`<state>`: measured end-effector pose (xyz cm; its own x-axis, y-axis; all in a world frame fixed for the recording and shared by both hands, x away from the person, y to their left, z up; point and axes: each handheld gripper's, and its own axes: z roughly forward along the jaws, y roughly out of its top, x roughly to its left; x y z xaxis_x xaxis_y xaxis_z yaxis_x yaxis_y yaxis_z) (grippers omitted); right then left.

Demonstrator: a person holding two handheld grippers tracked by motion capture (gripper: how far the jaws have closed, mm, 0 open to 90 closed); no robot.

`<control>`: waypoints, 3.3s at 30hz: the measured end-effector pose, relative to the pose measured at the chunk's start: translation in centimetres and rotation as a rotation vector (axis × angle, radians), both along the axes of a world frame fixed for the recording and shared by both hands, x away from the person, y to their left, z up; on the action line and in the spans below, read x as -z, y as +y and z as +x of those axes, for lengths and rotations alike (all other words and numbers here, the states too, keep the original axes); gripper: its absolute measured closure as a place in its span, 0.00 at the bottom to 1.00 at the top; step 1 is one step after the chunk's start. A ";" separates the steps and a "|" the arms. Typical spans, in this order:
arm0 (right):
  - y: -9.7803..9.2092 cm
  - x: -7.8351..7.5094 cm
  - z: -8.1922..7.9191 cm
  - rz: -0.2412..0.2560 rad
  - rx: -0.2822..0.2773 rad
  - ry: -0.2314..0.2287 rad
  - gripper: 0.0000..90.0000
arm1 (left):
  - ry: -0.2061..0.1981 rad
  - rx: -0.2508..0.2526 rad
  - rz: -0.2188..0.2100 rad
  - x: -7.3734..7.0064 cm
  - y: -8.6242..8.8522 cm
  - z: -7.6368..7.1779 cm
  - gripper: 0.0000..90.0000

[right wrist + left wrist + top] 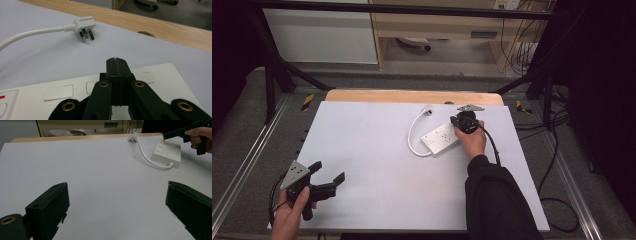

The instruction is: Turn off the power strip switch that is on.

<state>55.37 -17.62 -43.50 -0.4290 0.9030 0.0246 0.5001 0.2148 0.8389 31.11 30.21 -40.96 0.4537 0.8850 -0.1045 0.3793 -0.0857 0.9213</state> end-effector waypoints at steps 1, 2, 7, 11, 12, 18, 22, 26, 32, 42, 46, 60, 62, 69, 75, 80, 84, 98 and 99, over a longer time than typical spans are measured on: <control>0.0 0.0 0.0 0.000 -0.001 0.002 1.00 | 0.000 0.000 -0.001 0.0 0.0 0.0 0.06; 0.0 0.1 0.0 -0.002 -0.002 0.003 1.00 | 0.000 0.000 0.000 0.0 0.0 0.0 0.06; 0.0 0.2 0.0 0.000 -0.002 0.009 1.00 | -0.001 0.001 0.002 0.0 0.0 0.0 0.06; 0.1 0.2 0.0 0.001 -0.004 0.011 1.00 | 0.000 0.002 0.000 0.0 0.0 0.0 0.06; 0.1 0.3 0.0 0.001 -0.003 0.013 1.00 | 0.000 0.001 0.000 0.0 0.0 0.0 0.06; 0.1 0.4 0.0 0.000 -0.002 0.015 1.00 | 0.000 0.001 -0.001 0.0 0.0 0.0 0.06; 0.1 0.5 0.0 -0.001 -0.004 0.018 1.00 | 0.000 0.002 0.000 0.0 0.0 0.0 0.06; 0.1 0.5 0.0 0.001 -0.005 0.017 1.00 | 0.000 0.002 0.000 0.0 0.0 0.0 0.06; 0.1 0.6 0.0 0.001 -0.004 0.016 1.00 | 0.000 0.003 0.000 0.0 0.0 0.0 0.06; 0.1 0.6 0.0 0.001 -0.002 0.013 1.00 | 0.001 0.004 0.001 0.0 -0.1 0.0 0.06; 0.1 0.6 0.0 0.004 -0.001 0.013 1.00 | 0.002 0.004 0.001 0.0 -0.1 0.0 0.06; 0.1 0.7 0.0 0.011 0.000 0.014 1.00 | 0.004 0.004 0.000 0.0 -0.1 0.0 0.06; 0.1 0.7 0.0 0.014 0.001 0.014 1.00 | 0.004 0.004 0.000 0.0 -0.1 0.0 0.06; 0.1 0.7 0.0 0.017 0.002 0.013 1.00 | 0.004 0.004 0.001 0.0 -0.1 0.0 0.06; 0.1 0.7 -0.1 0.016 0.002 0.011 1.00 | 0.004 0.005 -0.002 0.0 -0.1 0.0 0.06; 0.1 0.7 0.0 0.014 0.003 0.012 1.00 | 0.004 0.005 -0.001 0.0 -0.1 0.0 0.06; 0.0 0.8 -0.1 0.020 0.006 0.013 1.00 | 0.006 0.005 -0.002 0.1 -0.1 0.0 0.06; -0.1 0.8 0.0 0.007 0.002 0.027 1.00 | 0.010 0.002 0.009 0.2 -0.3 0.1 0.06; -0.1 0.8 0.0 0.009 -0.002 0.029 1.00 | 0.012 0.000 0.010 0.2 -0.3 0.1 0.06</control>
